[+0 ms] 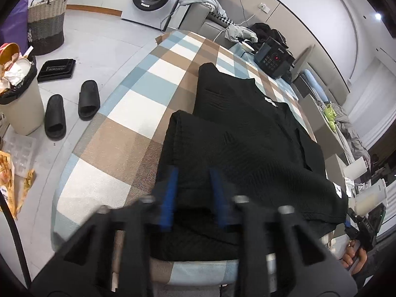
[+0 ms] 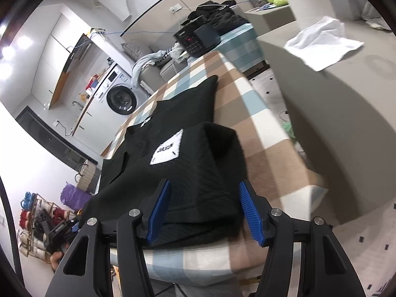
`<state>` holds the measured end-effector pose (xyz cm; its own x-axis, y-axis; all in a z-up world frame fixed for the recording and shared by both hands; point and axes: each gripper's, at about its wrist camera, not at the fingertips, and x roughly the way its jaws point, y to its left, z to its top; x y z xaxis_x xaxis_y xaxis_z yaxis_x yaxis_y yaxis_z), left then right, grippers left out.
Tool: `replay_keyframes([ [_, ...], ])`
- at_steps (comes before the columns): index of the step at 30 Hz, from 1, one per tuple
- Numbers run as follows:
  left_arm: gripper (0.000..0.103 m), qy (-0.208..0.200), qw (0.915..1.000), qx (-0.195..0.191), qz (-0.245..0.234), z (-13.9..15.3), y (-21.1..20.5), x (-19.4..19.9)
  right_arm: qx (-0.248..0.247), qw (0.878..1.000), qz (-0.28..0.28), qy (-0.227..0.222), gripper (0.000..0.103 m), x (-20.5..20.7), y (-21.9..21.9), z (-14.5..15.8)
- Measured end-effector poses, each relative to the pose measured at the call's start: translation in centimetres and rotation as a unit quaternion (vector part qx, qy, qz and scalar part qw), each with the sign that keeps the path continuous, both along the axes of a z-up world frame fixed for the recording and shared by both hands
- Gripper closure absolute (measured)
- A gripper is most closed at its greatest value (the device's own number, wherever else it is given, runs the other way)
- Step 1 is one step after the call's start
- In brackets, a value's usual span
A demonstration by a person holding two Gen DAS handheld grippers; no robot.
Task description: Fold small clothes
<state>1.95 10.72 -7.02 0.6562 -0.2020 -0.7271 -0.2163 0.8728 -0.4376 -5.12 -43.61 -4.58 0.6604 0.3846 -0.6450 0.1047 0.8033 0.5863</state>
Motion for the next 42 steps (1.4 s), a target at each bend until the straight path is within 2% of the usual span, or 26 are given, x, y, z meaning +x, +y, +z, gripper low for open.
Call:
replay_keyframes([
  [2, 0.095, -0.007, 1.0000, 0.001, 0.004, -0.1, 0.0, 0.2, -0.004, 1.000, 0.006, -0.005, 0.046, 0.4, 0.4, 0.1],
  [4, 0.096, -0.016, 0.9998, 0.003, 0.011, 0.0, 0.2, 0.3, -0.026, 1.000, 0.003, 0.004, 0.071, 1.1, 0.8, -0.1],
  [5, 0.096, -0.021, 0.9997, -0.003, 0.012, 0.1, 0.4, 0.4, -0.035, 0.999, 0.004, 0.012, 0.090, 1.4, 1.0, -0.2],
  [7, 0.097, -0.032, 0.9993, -0.005, 0.018, 0.6, 0.6, 0.4, -0.038, 0.999, 0.015, 0.010, 0.097, 1.7, 1.3, 0.0],
  [13, 0.097, -0.064, 0.9976, -0.008, 0.024, 2.9, 1.5, 1.9, -0.031, 0.999, 0.001, -0.037, 0.097, 2.9, 1.0, 3.2],
  [19, 0.097, -0.089, 0.9956, -0.008, 0.027, 5.4, 2.5, 6.4, -0.027, 0.997, -0.043, -0.060, 0.098, 7.2, 0.1, 5.9],
  [24, 0.097, -0.078, 0.9962, -0.017, 0.035, 5.5, 3.4, 11.8, -0.036, 0.996, -0.076, -0.031, 0.098, 11.6, -0.5, 5.5],
  [28, 0.095, -0.044, 0.9978, -0.007, 0.048, 4.0, 3.7, 14.8, -0.018, 0.995, -0.096, 0.014, 0.094, 14.1, -1.5, 3.2],
  [31, 0.075, -0.017, 0.9988, -0.007, 0.046, 2.9, 4.0, 15.1, -0.014, 0.995, -0.089, 0.033, 0.090, 14.0, -2.0, 2.2],
  [32, 0.069, -0.019, 0.9986, -0.008, 0.049, 2.6, 4.1, 14.8, -0.004, 0.996, -0.088, 0.033, 0.084, 13.5, -2.4, 2.0],
  [33, 0.067, -0.019, 0.9984, -0.005, 0.052, 2.3, 4.2, 14.4, -0.002, 0.996, -0.088, 0.034, 0.079, 13.2, -2.6, 1.9],
  [37, 0.065, -0.009, 0.9985, 0.008, 0.054, 1.6, 4.4, 13.1, -0.009, 0.995, -0.086, 0.040, 0.076, 11.3, -3.2, 1.6],
  [39, 0.064, -0.004, 0.9986, 0.014, 0.051, 1.2, 4.2, 12.4, -0.013, 0.995, -0.085, 0.043, 0.070, 10.6, -3.1, 1.6],
  [42, 0.059, 0.002, 0.9985, 0.021, 0.050, 0.8, 4.0, 11.8, -0.008, 0.997, -0.071, 0.043, 0.069, 10.1, -2.8, 1.6],
])
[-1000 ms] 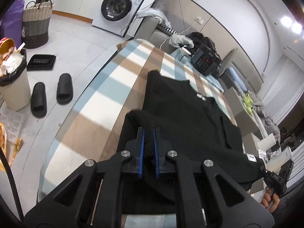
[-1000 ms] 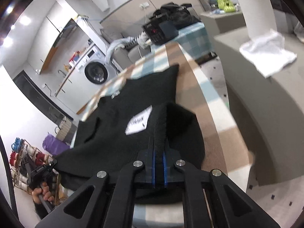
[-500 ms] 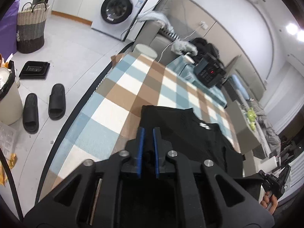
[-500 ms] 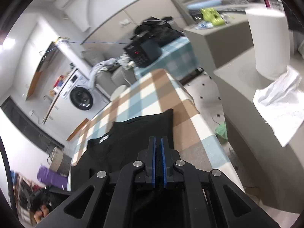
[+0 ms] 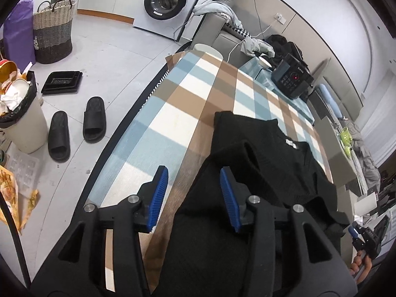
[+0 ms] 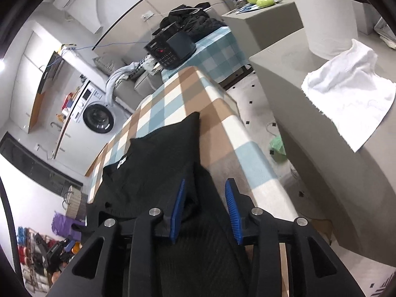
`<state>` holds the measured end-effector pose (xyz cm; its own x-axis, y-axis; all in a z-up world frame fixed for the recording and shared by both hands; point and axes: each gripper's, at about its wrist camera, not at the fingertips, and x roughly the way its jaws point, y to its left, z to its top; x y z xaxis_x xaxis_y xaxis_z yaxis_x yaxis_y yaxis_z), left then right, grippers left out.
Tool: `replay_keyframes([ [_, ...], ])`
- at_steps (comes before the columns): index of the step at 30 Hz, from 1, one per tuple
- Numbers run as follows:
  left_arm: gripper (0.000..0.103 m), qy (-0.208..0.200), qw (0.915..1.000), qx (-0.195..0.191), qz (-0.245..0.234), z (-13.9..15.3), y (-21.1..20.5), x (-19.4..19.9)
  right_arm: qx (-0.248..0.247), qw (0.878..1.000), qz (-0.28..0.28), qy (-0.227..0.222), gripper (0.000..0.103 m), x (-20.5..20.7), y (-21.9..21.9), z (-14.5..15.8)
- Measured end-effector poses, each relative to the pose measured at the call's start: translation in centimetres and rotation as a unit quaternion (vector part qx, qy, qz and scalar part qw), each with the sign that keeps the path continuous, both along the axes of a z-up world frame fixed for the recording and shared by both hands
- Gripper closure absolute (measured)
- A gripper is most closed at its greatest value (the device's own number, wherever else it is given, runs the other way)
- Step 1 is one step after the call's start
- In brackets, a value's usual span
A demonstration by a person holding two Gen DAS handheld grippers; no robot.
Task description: Fold small clothes
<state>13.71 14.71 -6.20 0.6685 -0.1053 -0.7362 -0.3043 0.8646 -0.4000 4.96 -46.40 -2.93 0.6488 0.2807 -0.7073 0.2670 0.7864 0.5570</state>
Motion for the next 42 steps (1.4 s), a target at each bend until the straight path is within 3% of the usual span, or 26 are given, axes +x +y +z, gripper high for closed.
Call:
replay_keyframes([
  [5, 0.058, 0.001, 1.0000, -0.002, -0.009, 0.1, -0.5, -0.9, 0.022, 1.000, 0.019, 0.002, 0.062, 0.4, 1.0, -0.4],
  [16, 0.041, -0.003, 0.9989, 0.005, -0.046, 0.2, -2.3, 0.7, 0.062, 0.996, 0.054, 0.025, 0.061, 4.2, 2.8, -2.2],
  [17, 0.041, 0.000, 0.9988, 0.010, -0.049, 0.0, -2.5, 1.2, 0.054, 0.997, 0.059, 0.025, 0.062, 4.5, 3.1, -2.2],
  [20, 0.041, 0.013, 0.9982, 0.021, -0.055, -0.5, -2.9, 2.9, 0.042, 0.996, 0.068, 0.027, 0.096, 5.3, 4.0, -2.3],
  [25, 0.041, 0.018, 0.9974, 0.021, -0.067, -1.0, -3.5, 5.3, 0.026, 0.998, 0.050, -0.003, 0.098, 7.2, 3.4, -0.2],
  [28, 0.041, 0.013, 0.9978, 0.016, -0.063, -0.8, -3.2, 6.0, 0.028, 1.000, 0.009, 0.003, 0.097, 9.7, 2.2, 0.2],
  [31, 0.041, 0.011, 0.9982, 0.014, -0.057, -0.7, -2.7, 6.1, 0.055, 0.997, -0.011, 0.046, 0.087, 12.3, 1.4, -1.4],
  [36, 0.041, 0.014, 0.9981, 0.020, -0.057, -1.0, -2.4, 5.9, 0.033, 0.999, -0.011, 0.025, 0.063, 11.3, 0.9, -1.2],
  [42, 0.041, 0.019, 0.9963, 0.039, -0.074, -1.7, -3.9, 7.2, -0.038, 0.999, 0.018, 0.030, 0.060, 8.9, 1.6, -0.6],
])
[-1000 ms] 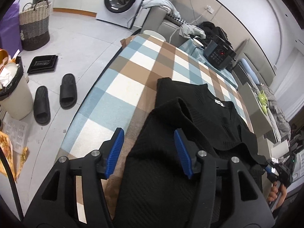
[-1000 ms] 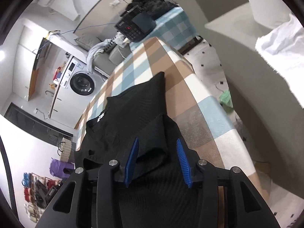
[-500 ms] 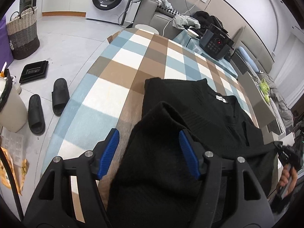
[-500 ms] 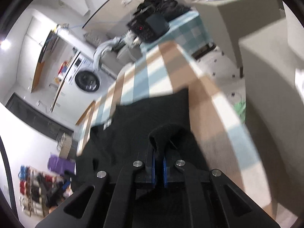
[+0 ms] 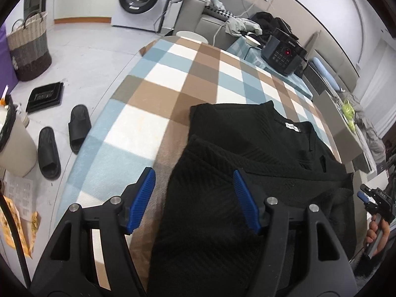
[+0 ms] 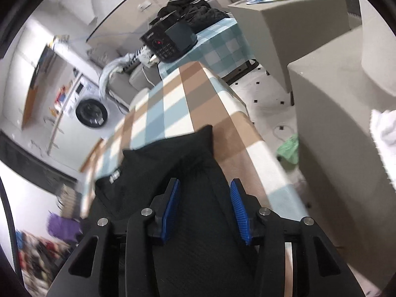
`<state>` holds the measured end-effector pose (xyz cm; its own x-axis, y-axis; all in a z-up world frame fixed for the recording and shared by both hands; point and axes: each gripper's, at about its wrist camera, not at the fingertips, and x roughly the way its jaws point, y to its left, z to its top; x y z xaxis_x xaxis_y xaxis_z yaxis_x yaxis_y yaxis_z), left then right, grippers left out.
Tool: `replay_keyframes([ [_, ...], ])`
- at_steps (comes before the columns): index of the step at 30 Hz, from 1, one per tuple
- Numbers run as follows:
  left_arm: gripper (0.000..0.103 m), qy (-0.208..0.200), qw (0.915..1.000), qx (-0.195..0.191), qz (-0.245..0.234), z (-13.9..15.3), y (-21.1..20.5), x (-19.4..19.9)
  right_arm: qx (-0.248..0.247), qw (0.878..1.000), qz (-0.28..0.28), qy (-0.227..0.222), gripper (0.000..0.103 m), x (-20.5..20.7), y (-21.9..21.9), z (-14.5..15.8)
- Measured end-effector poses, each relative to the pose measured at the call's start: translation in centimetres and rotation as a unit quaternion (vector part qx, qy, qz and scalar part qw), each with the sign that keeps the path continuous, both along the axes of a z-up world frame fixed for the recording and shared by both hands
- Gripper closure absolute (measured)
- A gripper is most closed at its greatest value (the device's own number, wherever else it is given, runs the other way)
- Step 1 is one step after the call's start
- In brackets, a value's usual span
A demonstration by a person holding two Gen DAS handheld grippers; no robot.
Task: Fold small clothes
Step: 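Grasp the bundle edge with both grippers and straighten it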
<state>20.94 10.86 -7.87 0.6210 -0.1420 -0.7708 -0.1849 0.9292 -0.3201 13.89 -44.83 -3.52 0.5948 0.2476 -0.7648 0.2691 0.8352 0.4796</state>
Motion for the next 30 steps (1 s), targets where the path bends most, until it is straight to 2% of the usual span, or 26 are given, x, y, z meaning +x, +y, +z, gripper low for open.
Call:
replay_keyframes([
  [4, 0.043, 0.004, 0.9983, 0.059, -0.001, -0.4, -1.4, 1.3, -0.019, 1.000, 0.022, 0.000, 0.060, -1.0, 1.1, 0.1],
  [6, 0.061, 0.005, 0.9970, 0.076, -0.007, -0.6, -1.9, 1.7, -0.019, 1.000, 0.025, 0.001, 0.060, -1.3, 1.4, 0.1],
  [7, 0.066, 0.008, 0.9963, 0.084, -0.012, -0.7, -2.1, 1.9, -0.019, 0.999, 0.028, 0.000, 0.060, -1.5, 1.5, 0.1],
  [8, 0.084, 0.005, 0.9960, 0.087, -0.018, -0.8, -2.2, 2.0, -0.019, 0.999, 0.030, -0.001, 0.060, -1.6, 1.6, 0.1],
  [9, 0.090, 0.004, 0.9962, 0.085, -0.020, -0.8, -2.2, 2.0, -0.021, 0.999, 0.030, 0.001, 0.060, -1.8, 1.7, 0.0],
  [12, 0.096, -0.019, 0.9977, 0.065, -0.011, -0.2, -1.5, 1.4, -0.019, 0.999, 0.030, 0.005, 0.060, -1.9, 1.6, -0.1],
  [15, 0.098, -0.051, 0.9978, 0.040, 0.005, 1.2, -0.2, 0.2, -0.021, 0.999, 0.025, 0.009, 0.060, -2.2, 1.4, -0.2],
  [18, 0.098, -0.075, 0.9968, 0.000, 0.026, 2.2, 1.7, -0.9, -0.021, 0.999, 0.023, 0.010, 0.060, -2.5, 1.3, -0.2],
  [26, 0.097, -0.030, 0.9981, -0.029, 0.046, -0.2, 3.0, 0.4, -0.025, 0.999, 0.025, 0.011, 0.060, -2.4, 1.2, -0.3],
  [28, 0.093, -0.015, 0.9987, -0.032, 0.038, -0.6, 2.8, 0.7, -0.031, 0.999, 0.026, 0.015, 0.059, -1.9, 1.0, -0.4],
  [29, 0.083, -0.012, 0.9989, -0.032, 0.033, -0.6, 2.7, 0.7, -0.031, 0.999, 0.026, 0.015, 0.058, -1.5, 0.8, -0.5],
  [30, 0.068, -0.010, 0.9991, -0.030, 0.028, -0.7, 2.5, 0.7, -0.032, 0.999, 0.028, 0.015, 0.054, -1.1, 0.7, -0.7],
])
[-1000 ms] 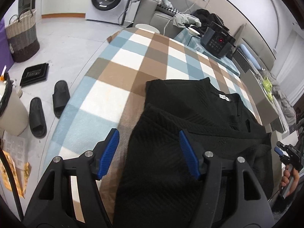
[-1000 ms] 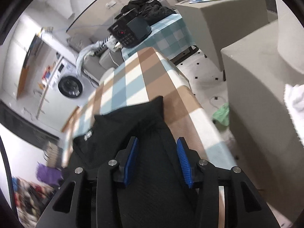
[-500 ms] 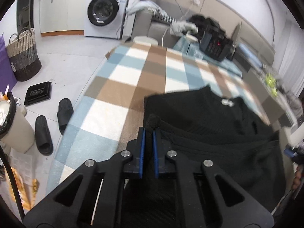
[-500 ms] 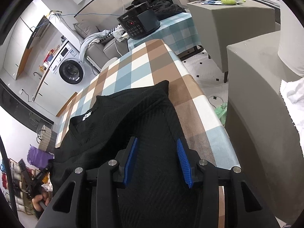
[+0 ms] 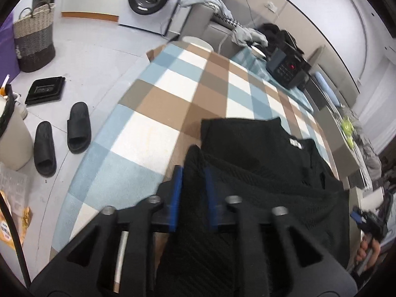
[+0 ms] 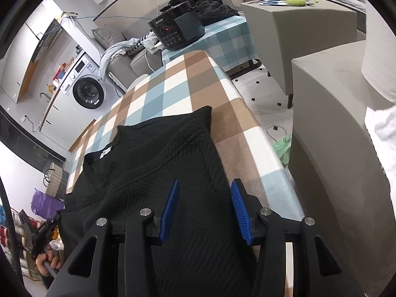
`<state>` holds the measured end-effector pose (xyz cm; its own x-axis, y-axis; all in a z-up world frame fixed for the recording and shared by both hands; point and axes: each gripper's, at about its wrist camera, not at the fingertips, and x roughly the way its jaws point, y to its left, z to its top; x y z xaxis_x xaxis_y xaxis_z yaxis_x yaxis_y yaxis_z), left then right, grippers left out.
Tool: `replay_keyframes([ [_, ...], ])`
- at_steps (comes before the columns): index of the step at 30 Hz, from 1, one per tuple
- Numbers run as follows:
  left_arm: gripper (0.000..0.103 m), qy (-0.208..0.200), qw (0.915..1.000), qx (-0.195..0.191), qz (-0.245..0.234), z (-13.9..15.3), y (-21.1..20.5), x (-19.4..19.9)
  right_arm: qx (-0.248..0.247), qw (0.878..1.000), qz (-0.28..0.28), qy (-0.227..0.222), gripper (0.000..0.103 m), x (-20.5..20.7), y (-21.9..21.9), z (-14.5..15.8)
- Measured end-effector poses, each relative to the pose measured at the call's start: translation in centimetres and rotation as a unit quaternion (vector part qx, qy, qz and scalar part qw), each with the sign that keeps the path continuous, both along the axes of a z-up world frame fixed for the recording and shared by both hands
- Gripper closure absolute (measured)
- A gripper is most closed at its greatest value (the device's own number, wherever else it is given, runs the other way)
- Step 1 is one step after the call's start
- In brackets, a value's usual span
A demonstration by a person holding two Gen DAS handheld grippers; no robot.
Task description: Fold small clothes
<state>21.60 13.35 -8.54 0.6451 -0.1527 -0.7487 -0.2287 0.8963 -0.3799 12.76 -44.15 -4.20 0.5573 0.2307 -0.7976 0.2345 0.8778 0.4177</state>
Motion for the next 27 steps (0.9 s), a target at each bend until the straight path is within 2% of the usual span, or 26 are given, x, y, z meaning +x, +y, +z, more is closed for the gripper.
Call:
replay_keyframes([
  [2, 0.054, 0.000, 0.9999, 0.010, 0.003, 0.1, -0.4, -0.1, -0.006, 1.000, 0.008, -0.001, 0.052, 1.1, -0.2, -0.3],
  [8, 0.053, -0.002, 0.9996, 0.027, -0.008, 0.0, -1.2, 0.7, -0.010, 0.999, 0.030, 0.008, 0.052, 4.6, -0.1, -1.6],
  [10, 0.060, -0.007, 0.9995, 0.030, -0.010, -0.1, -1.5, 1.1, -0.025, 0.999, 0.038, 0.000, 0.052, 5.4, 0.3, -1.7],
  [11, 0.079, -0.010, 0.9994, 0.030, -0.011, -0.1, -1.5, 1.2, -0.036, 0.998, 0.045, -0.004, 0.053, 5.6, 0.5, -1.7],
  [12, 0.091, -0.008, 0.9993, 0.034, -0.009, -0.1, -1.6, 1.3, -0.050, 0.997, 0.051, -0.009, 0.068, 5.8, 0.8, -1.6],
  [14, 0.097, -0.017, 0.9995, 0.027, -0.002, 0.0, -1.2, 1.1, -0.086, 0.994, 0.066, -0.017, 0.088, 5.8, 1.5, -1.2],
  [15, 0.097, -0.021, 0.9996, 0.019, 0.000, 0.1, -0.9, 1.0, -0.092, 0.993, 0.070, -0.028, 0.099, 5.5, 1.7, -1.0],
  [17, 0.097, -0.032, 0.9994, 0.009, 0.006, 0.6, -0.4, 0.5, -0.094, 0.991, 0.072, -0.060, 0.100, 4.6, 1.6, 0.0],
  [20, 0.097, -0.046, 0.9988, -0.001, 0.015, 1.3, 0.1, 0.0, -0.068, 0.990, 0.055, -0.107, 0.100, 3.2, 0.7, 1.8],
  [22, 0.097, -0.044, 0.9989, 0.001, 0.019, 1.4, 0.1, 0.1, -0.068, 0.990, 0.030, -0.118, 0.100, 2.9, 0.0, 2.4],
  [26, 0.096, -0.015, 0.9998, 0.001, 0.013, 0.4, -0.1, 0.9, -0.052, 0.995, 0.031, -0.083, 0.100, 4.0, -0.2, 1.0],
  [27, 0.092, -0.002, 0.9999, 0.004, 0.010, 0.1, -0.3, 1.1, -0.048, 0.996, 0.033, -0.074, 0.100, 4.1, -0.1, 0.7],
])
